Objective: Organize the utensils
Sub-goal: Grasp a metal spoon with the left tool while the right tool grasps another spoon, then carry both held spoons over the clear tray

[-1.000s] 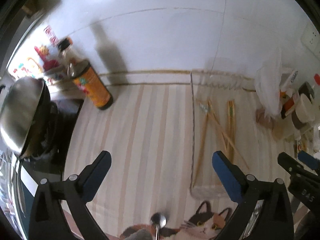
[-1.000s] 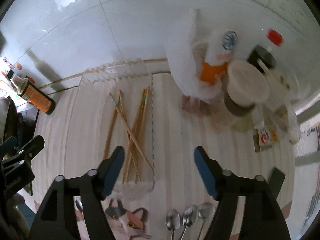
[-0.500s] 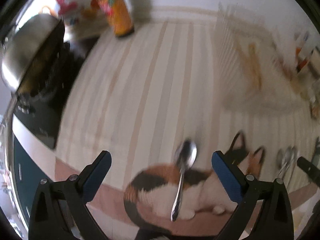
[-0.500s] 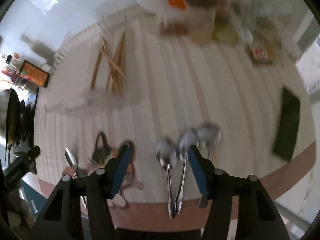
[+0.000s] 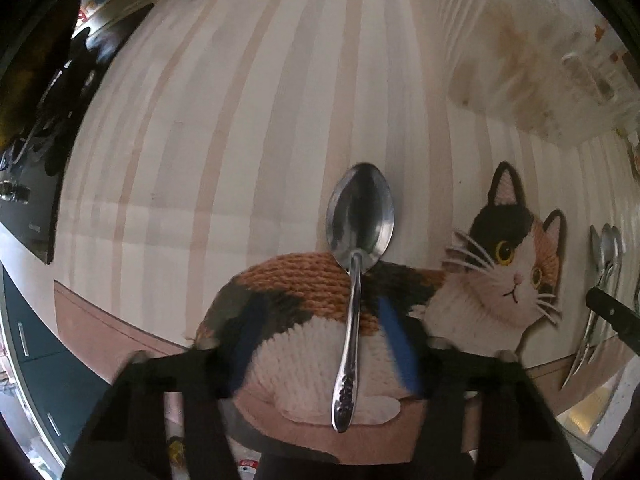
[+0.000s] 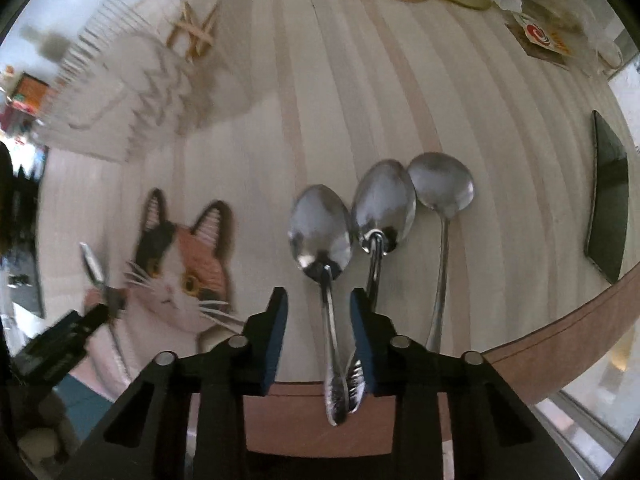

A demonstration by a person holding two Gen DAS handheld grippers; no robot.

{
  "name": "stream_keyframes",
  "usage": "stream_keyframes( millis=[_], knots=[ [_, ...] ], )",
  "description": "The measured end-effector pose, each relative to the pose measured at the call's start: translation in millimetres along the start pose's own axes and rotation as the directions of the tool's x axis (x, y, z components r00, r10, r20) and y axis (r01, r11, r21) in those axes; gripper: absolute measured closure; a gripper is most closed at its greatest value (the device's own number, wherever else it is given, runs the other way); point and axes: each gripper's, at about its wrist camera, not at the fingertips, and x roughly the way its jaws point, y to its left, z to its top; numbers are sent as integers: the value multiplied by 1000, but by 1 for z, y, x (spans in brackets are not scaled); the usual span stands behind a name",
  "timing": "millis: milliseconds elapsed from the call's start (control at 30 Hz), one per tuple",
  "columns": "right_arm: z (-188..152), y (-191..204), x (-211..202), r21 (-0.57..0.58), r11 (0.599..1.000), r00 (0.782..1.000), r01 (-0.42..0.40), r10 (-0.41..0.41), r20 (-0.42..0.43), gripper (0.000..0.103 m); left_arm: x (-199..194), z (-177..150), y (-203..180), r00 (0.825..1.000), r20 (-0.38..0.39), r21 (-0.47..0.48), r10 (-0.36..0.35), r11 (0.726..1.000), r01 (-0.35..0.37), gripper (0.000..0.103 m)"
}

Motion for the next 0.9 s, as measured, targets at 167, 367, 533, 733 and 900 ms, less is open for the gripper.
stream_keyframes(
  millis=[167,367,533,733,900],
  knots=[
    [-6,7,4,-24,998,998,59,-59,22,96,1,0,-5,999,28,10,-32,999,32,92],
    [-14,33,8,-65,996,999,53,-52,13,96,3,-2,-22,999,36,35,-18,999,17,99],
    [-25,55,10,-97,995,999,38,-37,11,97,-3,-10,-28,999,37,41,-36,999,34,99],
    [-26,60,8,-91,996,1000,8,-6,18,100,-19,-23,-27,996,71,36,-55,998,52,99],
    [-24,57,-7,-81,997,999,-10,13,41,100,-42,-25,-24,991,111,33,-71,997,68,99]
  ],
)
